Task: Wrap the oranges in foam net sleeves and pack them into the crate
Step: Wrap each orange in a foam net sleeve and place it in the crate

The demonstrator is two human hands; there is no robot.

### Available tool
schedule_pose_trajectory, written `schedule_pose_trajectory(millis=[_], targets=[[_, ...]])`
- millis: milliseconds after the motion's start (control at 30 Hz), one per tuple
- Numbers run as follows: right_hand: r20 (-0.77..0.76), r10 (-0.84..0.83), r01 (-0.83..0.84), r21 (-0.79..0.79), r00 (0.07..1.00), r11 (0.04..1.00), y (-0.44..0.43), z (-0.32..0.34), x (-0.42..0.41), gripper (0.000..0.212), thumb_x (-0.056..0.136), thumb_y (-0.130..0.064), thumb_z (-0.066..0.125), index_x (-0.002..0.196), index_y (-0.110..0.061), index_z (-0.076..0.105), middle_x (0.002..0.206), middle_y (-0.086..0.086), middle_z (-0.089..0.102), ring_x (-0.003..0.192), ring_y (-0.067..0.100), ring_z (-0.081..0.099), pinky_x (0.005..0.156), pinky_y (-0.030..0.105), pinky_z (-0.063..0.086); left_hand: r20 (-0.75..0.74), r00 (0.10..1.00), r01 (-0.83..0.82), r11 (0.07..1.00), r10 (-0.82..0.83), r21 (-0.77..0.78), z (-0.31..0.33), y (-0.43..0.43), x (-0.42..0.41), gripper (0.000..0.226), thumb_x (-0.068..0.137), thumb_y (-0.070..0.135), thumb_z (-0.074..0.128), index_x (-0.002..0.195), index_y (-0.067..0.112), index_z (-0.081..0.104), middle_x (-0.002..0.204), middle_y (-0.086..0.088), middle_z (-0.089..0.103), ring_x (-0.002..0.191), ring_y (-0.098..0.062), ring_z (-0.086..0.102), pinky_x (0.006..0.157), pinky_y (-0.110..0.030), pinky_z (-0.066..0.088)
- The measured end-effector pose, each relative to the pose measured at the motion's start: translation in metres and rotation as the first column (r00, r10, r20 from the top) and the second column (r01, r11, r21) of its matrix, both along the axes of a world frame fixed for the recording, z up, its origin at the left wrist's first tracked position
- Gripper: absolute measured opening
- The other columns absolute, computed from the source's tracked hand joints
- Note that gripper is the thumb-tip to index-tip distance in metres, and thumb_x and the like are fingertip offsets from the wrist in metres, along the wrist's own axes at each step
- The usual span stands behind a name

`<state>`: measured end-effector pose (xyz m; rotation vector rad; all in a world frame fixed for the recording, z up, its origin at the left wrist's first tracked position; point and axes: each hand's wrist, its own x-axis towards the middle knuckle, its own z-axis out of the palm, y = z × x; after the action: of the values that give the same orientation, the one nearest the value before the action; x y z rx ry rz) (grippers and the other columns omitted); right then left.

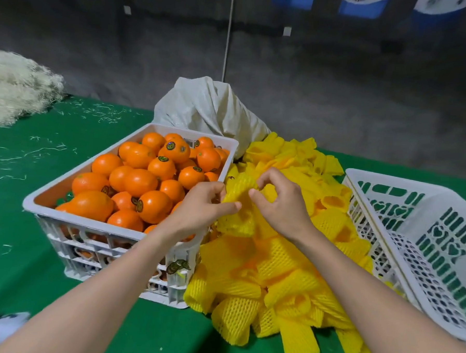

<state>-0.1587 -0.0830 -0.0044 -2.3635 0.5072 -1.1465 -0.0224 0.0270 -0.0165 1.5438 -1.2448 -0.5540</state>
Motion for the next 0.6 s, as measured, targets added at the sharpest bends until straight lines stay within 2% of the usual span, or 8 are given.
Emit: schedule_pose_trajectory(millis=[67, 100, 167, 200, 267, 333, 467, 600], targets=[[-0.015, 0.020, -0.019, 0.051, 1.000, 0.999, -0.002, 0.001, 0.003, 0.015, 0.073, -0.003, 0.062, 0.070, -0.008, 0.048, 0.073, 0.012, 0.053, 0.072, 0.018, 0.045, 0.063, 0.021, 0.035, -0.014, 0.998, 0.067, 0.997, -0.066, 0.040, 0.005, 0.006, 0.014, 0.030, 0.084, 0.036, 0.062, 0.066, 0.014, 0.054, 0.065, 0.002, 0.055, 0.062, -0.014, 0.051, 0.061, -0.025, 0.040], [-0.008, 0.017, -0.017, 0.041, 1.000, 0.999, -0.003, 0.001, 0.004, 0.014, 0.070, -0.005, 0.059, 0.068, -0.009, 0.045, 0.074, 0.015, 0.053, 0.074, 0.023, 0.046, 0.068, 0.027, 0.036, -0.001, 0.998, 0.063, 0.996, -0.064, 0.069, 0.007, 0.008, 0.023, 0.029, 0.086, 0.036, 0.060, 0.071, 0.011, 0.061, 0.077, -0.002, 0.065, 0.074, -0.016, 0.061, 0.072, -0.029, 0.048], [0.004, 0.025, -0.026, 0.031, 1.000, 0.999, -0.005, 0.001, 0.005, 0.013, 0.064, -0.007, 0.054, 0.064, -0.010, 0.042, 0.075, 0.019, 0.054, 0.078, 0.029, 0.049, 0.075, 0.035, 0.038, 0.110, 0.993, 0.027, 0.988, -0.044, 0.154, 0.008, 0.011, 0.042, 0.015, 0.092, 0.020, 0.060, 0.084, 0.009, 0.068, 0.103, -0.013, 0.069, 0.101, -0.026, 0.062, 0.092, -0.046, 0.047], [0.006, 0.032, -0.032, 0.048, 0.999, 0.998, -0.007, 0.001, 0.005, 0.013, 0.063, -0.007, 0.054, 0.063, -0.010, 0.041, 0.075, 0.021, 0.055, 0.079, 0.030, 0.050, 0.075, 0.036, 0.038, 0.220, 0.973, 0.014, 0.971, -0.067, 0.237, 0.007, 0.012, 0.052, 0.011, 0.091, 0.010, 0.059, 0.089, 0.013, 0.070, 0.110, -0.011, 0.068, 0.108, -0.026, 0.060, 0.097, -0.046, 0.046], [0.000, 0.041, -0.041, 0.109, 0.999, 0.993, -0.011, -0.001, 0.005, 0.013, 0.064, -0.008, 0.052, 0.062, -0.009, 0.039, 0.068, 0.017, 0.050, 0.072, 0.022, 0.047, 0.066, 0.035, 0.037, 0.391, 0.898, -0.002, 0.887, -0.202, 0.463, 0.005, 0.014, 0.064, 0.027, 0.087, 0.004, 0.060, 0.108, 0.018, 0.068, 0.125, -0.003, 0.062, 0.118, -0.019, 0.054, 0.101, -0.038, 0.043], [0.012, 0.074, -0.075, 0.175, 0.997, 0.982, -0.014, -0.002, 0.004, 0.014, 0.065, -0.007, 0.051, 0.063, -0.008, 0.037, 0.062, 0.006, 0.036, 0.060, 0.008, 0.033, 0.055, 0.026, 0.028, 0.438, 0.859, -0.056, 0.801, -0.266, 0.596, 0.004, 0.016, 0.068, 0.048, 0.084, 0.009, 0.066, 0.130, 0.016, 0.055, 0.138, -0.003, 0.051, 0.128, -0.020, 0.046, 0.107, -0.036, 0.038], [0.035, 0.097, -0.103, 0.334, 0.995, 0.937, -0.022, 0.000, 0.002, 0.022, 0.077, 0.010, 0.052, 0.068, -0.006, 0.039, 0.064, 0.004, 0.029, 0.056, 0.004, 0.026, 0.049, 0.017, 0.021, 0.580, 0.751, -0.128, 0.793, -0.315, 0.595, 0.007, 0.015, 0.061, 0.062, 0.079, 0.016, 0.075, 0.135, 0.015, 0.048, 0.138, -0.006, 0.049, 0.123, -0.023, 0.048, 0.101, -0.034, 0.040], [0.021, 0.108, -0.103, 0.509, 0.994, 0.854, -0.027, 0.001, -0.006, 0.028, 0.083, 0.013, 0.044, 0.074, -0.014, 0.042, 0.064, 0.012, 0.034, 0.058, 0.022, 0.029, 0.051, 0.030, 0.023, 0.627, 0.743, -0.198, 0.818, -0.234, 0.540, -0.001, 0.013, 0.067, 0.064, 0.079, 0.018, 0.075, 0.135, 0.018, 0.046, 0.136, -0.005, 0.049, 0.122, -0.022, 0.048, 0.094, -0.028, 0.038]])
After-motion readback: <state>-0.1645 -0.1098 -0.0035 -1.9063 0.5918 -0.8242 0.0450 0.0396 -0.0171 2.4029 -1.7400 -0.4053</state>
